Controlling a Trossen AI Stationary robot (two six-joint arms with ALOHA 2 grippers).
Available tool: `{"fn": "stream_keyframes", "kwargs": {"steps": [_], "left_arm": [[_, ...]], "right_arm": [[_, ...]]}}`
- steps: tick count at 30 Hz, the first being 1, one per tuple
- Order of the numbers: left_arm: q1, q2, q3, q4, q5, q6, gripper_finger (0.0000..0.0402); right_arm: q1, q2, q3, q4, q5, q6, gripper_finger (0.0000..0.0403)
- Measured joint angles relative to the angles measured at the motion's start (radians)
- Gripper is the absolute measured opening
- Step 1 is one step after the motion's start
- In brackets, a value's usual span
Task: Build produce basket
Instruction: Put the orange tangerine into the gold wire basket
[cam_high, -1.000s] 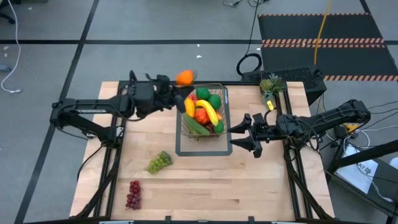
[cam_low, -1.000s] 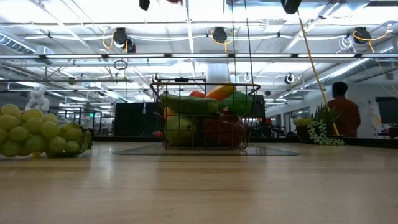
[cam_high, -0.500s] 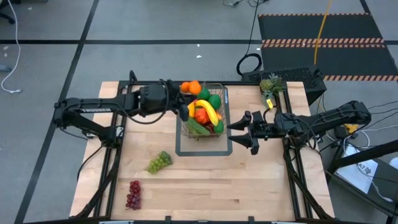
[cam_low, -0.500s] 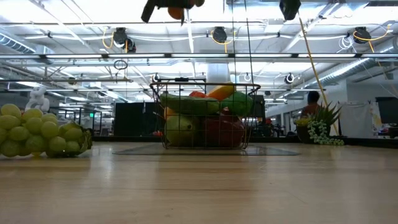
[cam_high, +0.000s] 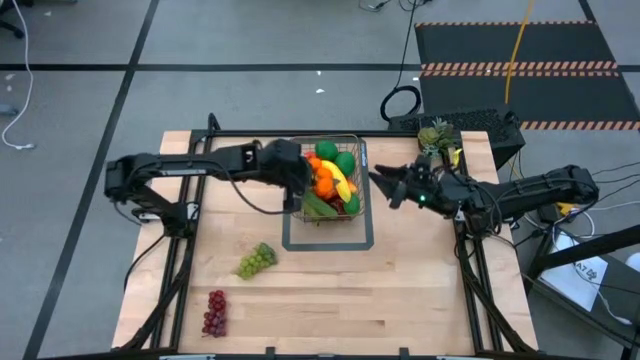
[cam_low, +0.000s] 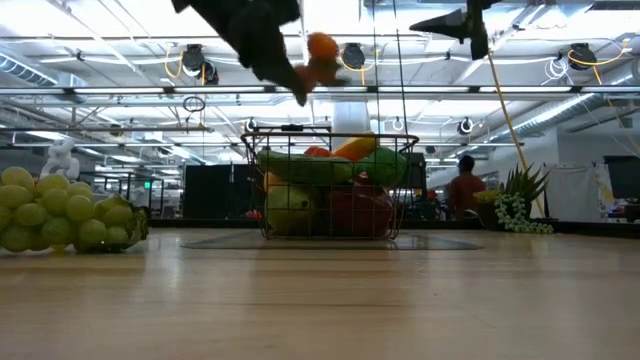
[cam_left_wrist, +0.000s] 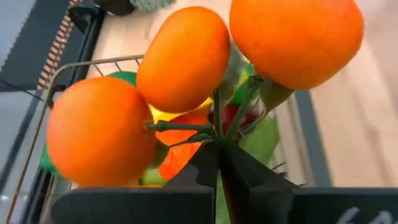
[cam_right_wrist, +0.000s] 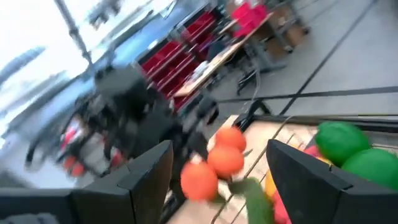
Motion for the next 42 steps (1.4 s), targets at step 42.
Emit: {"fn": "stream_keyframes", "kwargs": {"steps": [42], "left_arm": [[0.183, 0.178, -0.001, 0.233, 0.013, -0.839, 0.0008]], "right_arm": [[-0.039, -0.016, 0.0, 0.105, 0.042, 0.209, 0.0254]]}}
